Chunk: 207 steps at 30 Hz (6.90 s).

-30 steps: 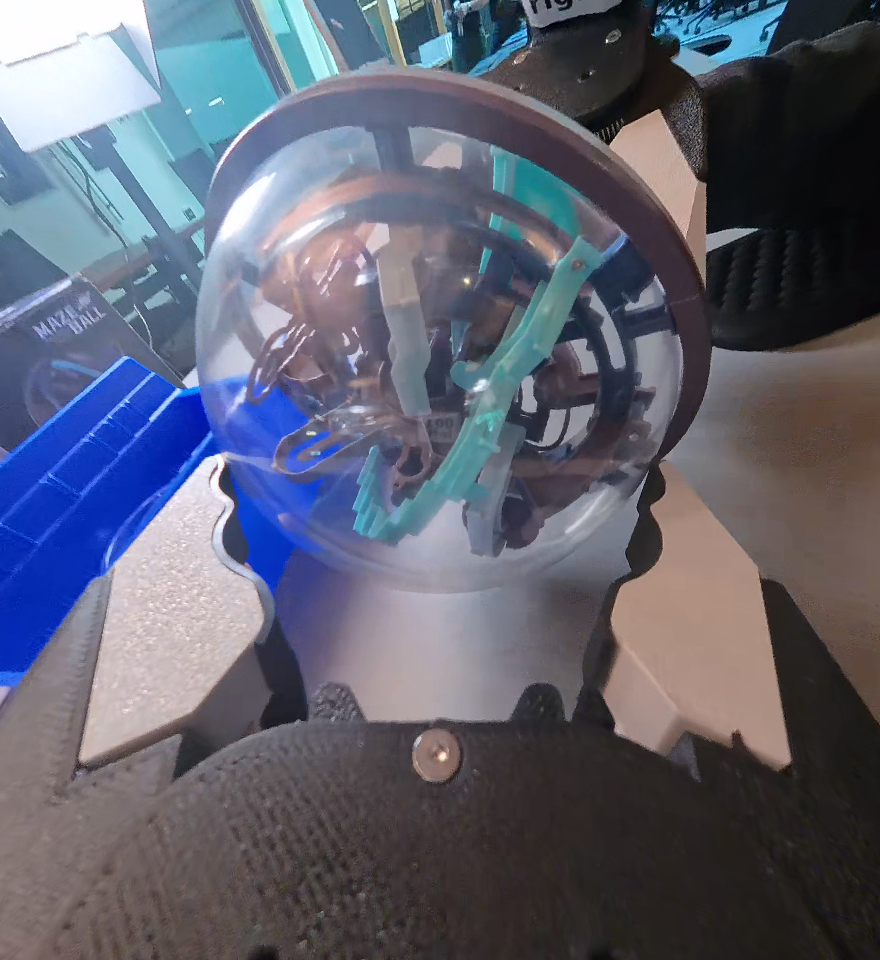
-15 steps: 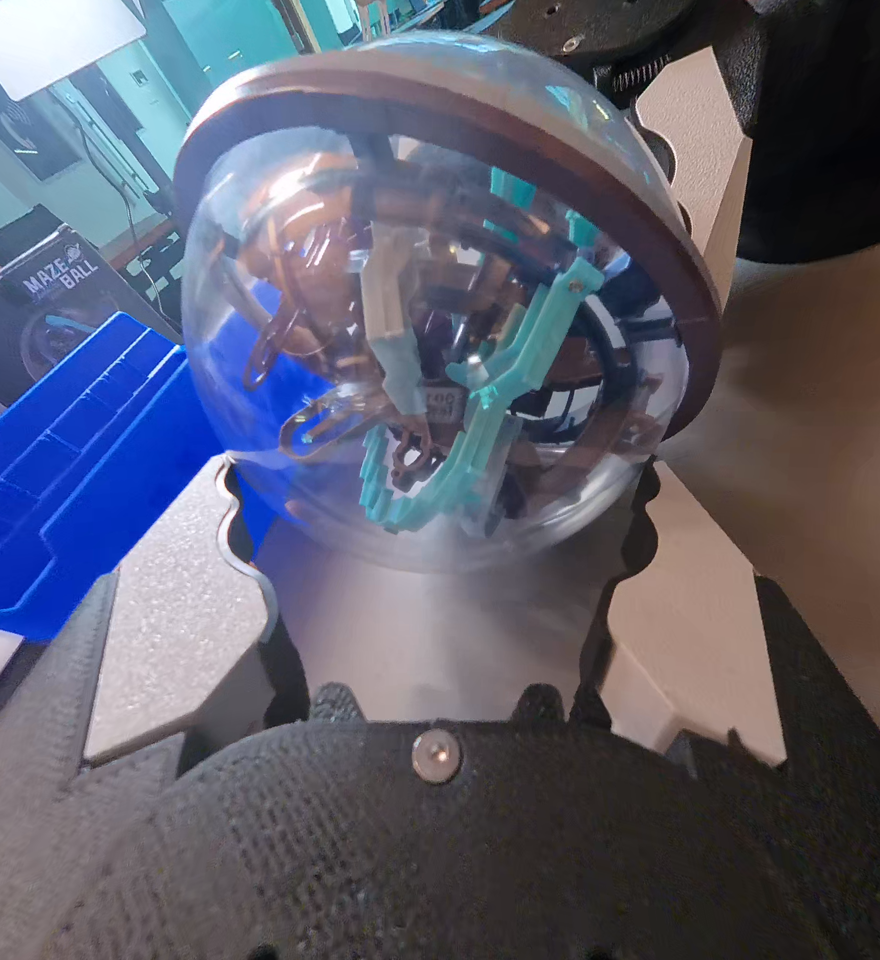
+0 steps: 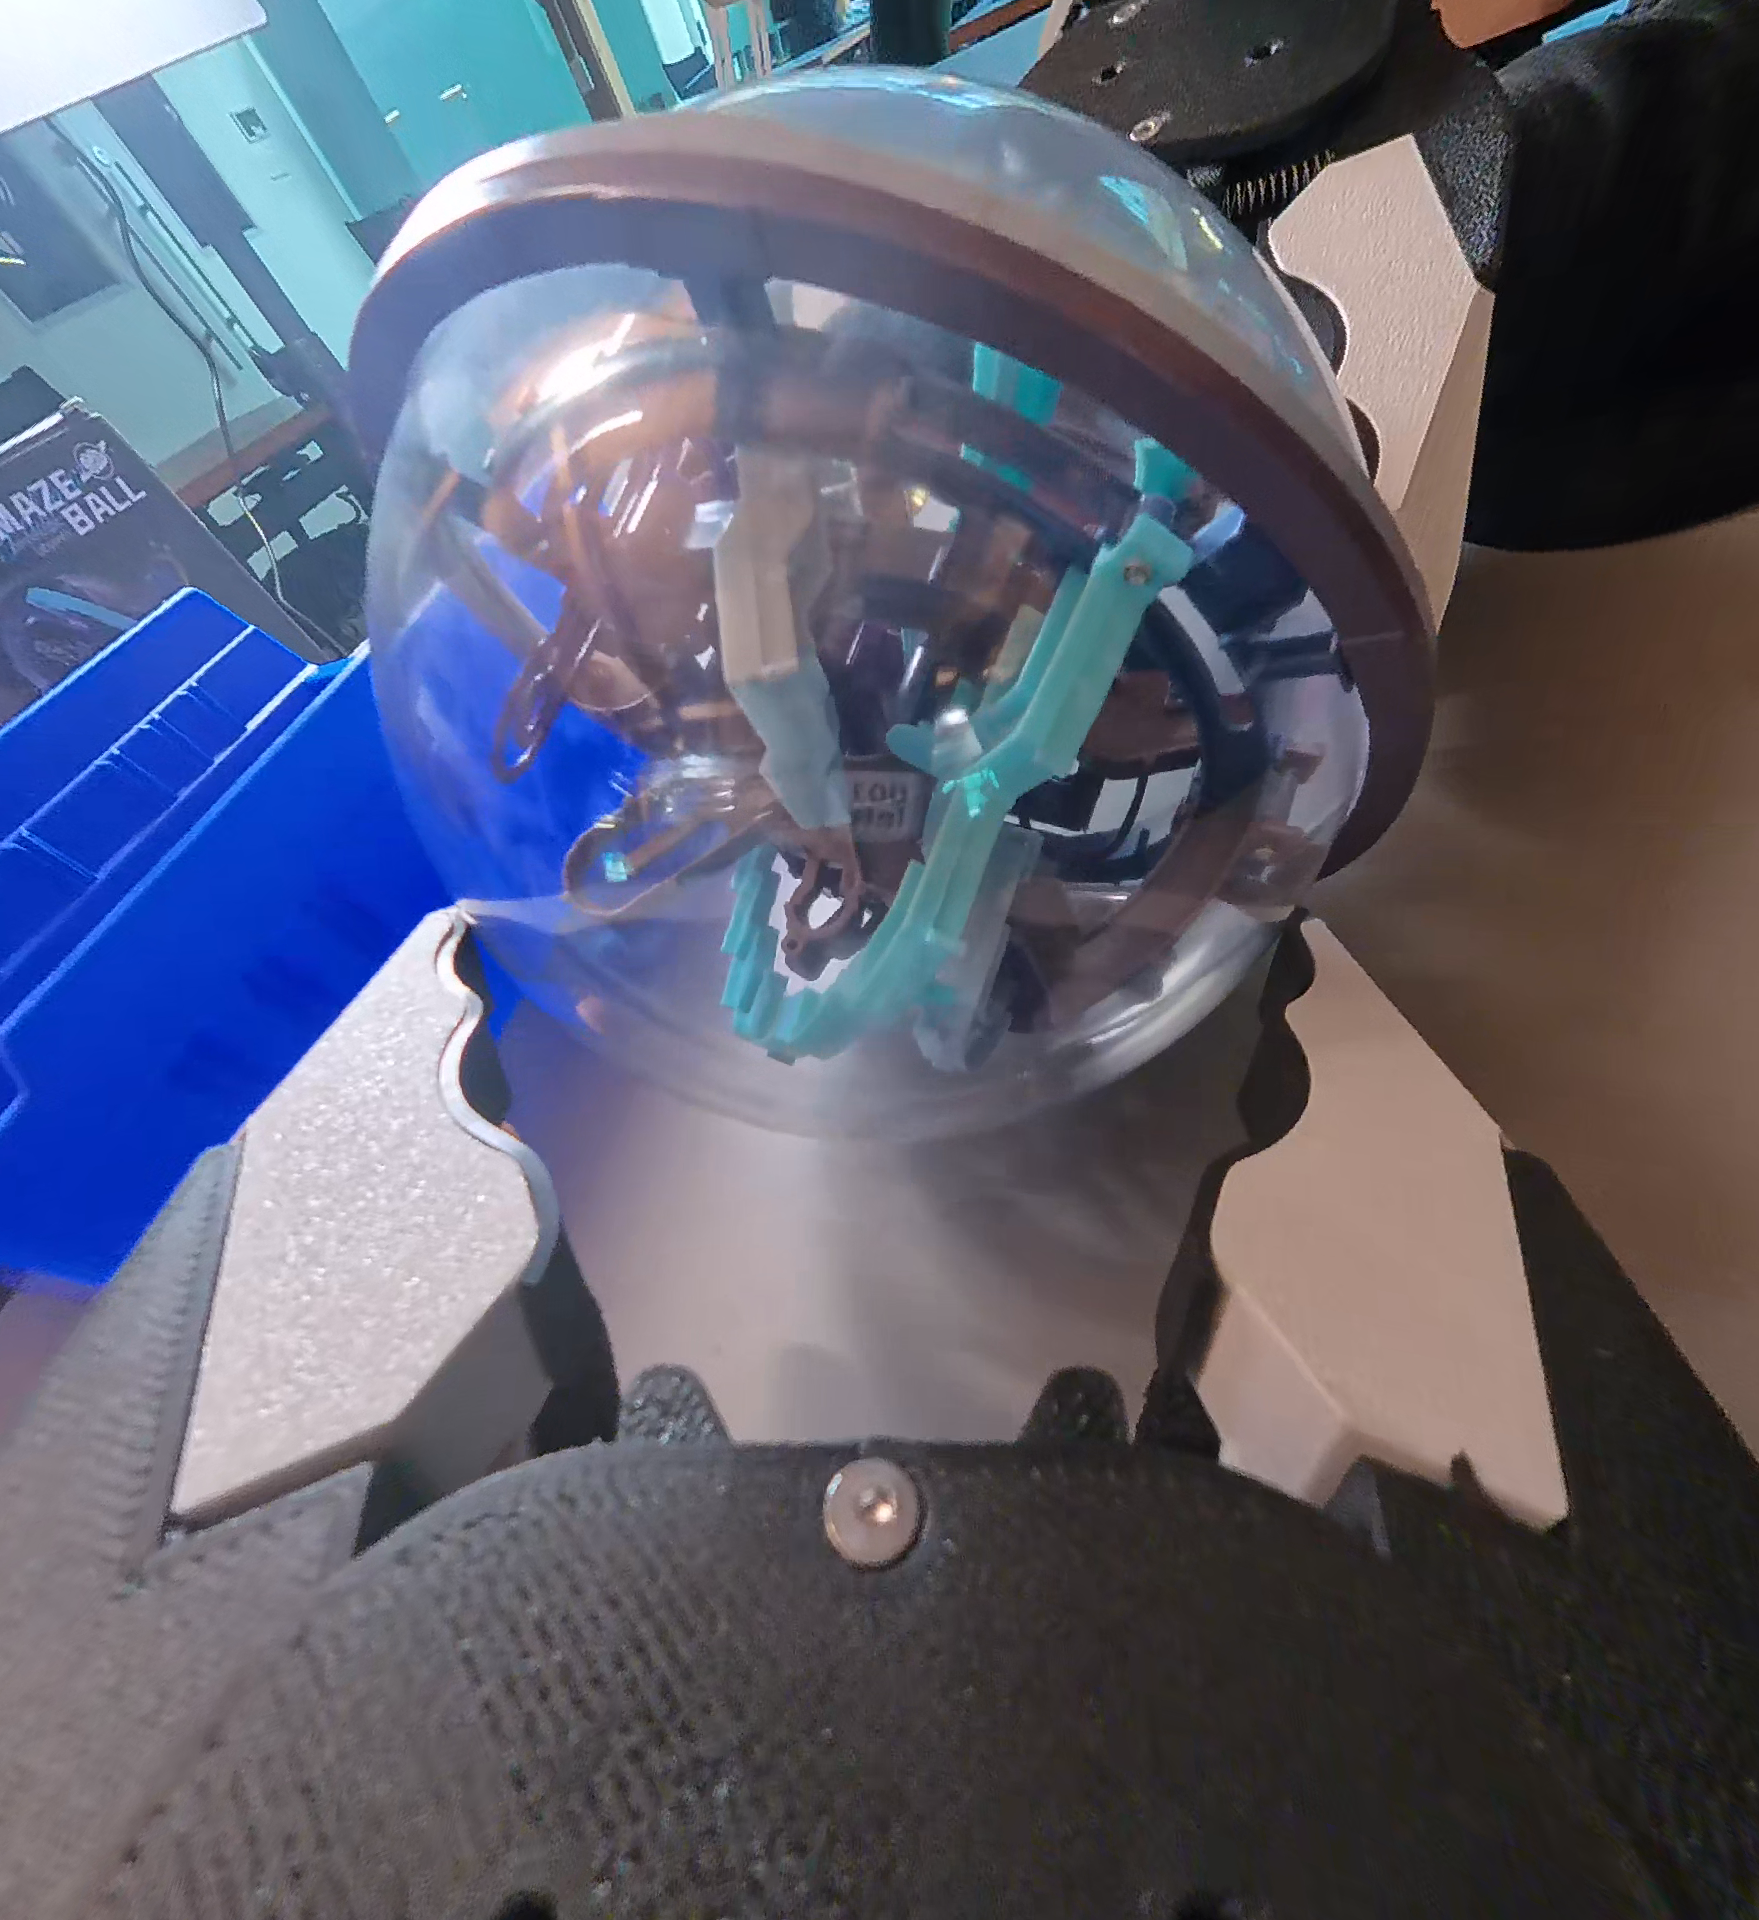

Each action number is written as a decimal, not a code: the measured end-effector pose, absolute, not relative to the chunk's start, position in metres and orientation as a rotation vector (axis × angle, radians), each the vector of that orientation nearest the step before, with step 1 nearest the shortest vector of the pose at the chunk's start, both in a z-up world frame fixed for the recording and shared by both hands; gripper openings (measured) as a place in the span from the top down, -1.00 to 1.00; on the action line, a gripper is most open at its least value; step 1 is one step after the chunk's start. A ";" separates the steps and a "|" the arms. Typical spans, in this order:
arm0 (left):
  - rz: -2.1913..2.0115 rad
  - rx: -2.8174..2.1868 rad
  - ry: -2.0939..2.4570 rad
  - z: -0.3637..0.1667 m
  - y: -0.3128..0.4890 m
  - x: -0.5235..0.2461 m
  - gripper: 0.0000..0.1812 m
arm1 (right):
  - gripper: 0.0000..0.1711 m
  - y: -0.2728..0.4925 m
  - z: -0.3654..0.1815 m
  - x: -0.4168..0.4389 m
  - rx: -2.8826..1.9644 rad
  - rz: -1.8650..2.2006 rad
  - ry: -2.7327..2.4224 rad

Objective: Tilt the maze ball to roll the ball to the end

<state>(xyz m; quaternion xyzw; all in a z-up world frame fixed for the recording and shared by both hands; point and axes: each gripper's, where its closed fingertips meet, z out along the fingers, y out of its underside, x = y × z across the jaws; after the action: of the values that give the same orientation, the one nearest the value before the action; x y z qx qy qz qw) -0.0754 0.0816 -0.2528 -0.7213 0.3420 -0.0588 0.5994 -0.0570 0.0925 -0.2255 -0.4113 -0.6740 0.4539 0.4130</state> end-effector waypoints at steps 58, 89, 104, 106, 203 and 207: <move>-0.045 -1.812 0.859 -0.278 0.087 -0.080 -0.38 | -0.76 0.094 -0.212 -0.051 -0.929 1.075 -1.662; -0.611 -1.522 0.705 -0.195 0.055 -0.071 -0.50 | -0.72 0.077 -0.204 -0.048 -0.814 0.950 -1.695; -0.391 -1.654 0.778 -0.243 0.070 -0.081 -0.25 | -0.57 0.085 -0.186 -0.033 -0.885 1.109 -1.678; -0.397 -1.655 0.760 -0.242 0.071 -0.082 -0.22 | -0.56 0.103 -0.194 -0.028 -0.946 1.069 -1.718; -1.409 -1.744 -0.077 -0.235 0.076 -0.157 0.74 | 0.44 0.130 -0.238 -0.029 -1.541 1.702 -1.547; -1.386 -1.750 -0.050 -0.235 0.075 -0.155 0.81 | 0.49 0.129 -0.232 -0.026 -1.578 1.780 -1.509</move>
<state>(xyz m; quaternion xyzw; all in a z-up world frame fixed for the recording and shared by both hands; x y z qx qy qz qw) -0.1553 0.0754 -0.2351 -0.7042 -0.0200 -0.5577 0.4389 -0.0259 0.1285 -0.2315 -0.5529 -0.5286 0.6235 0.1616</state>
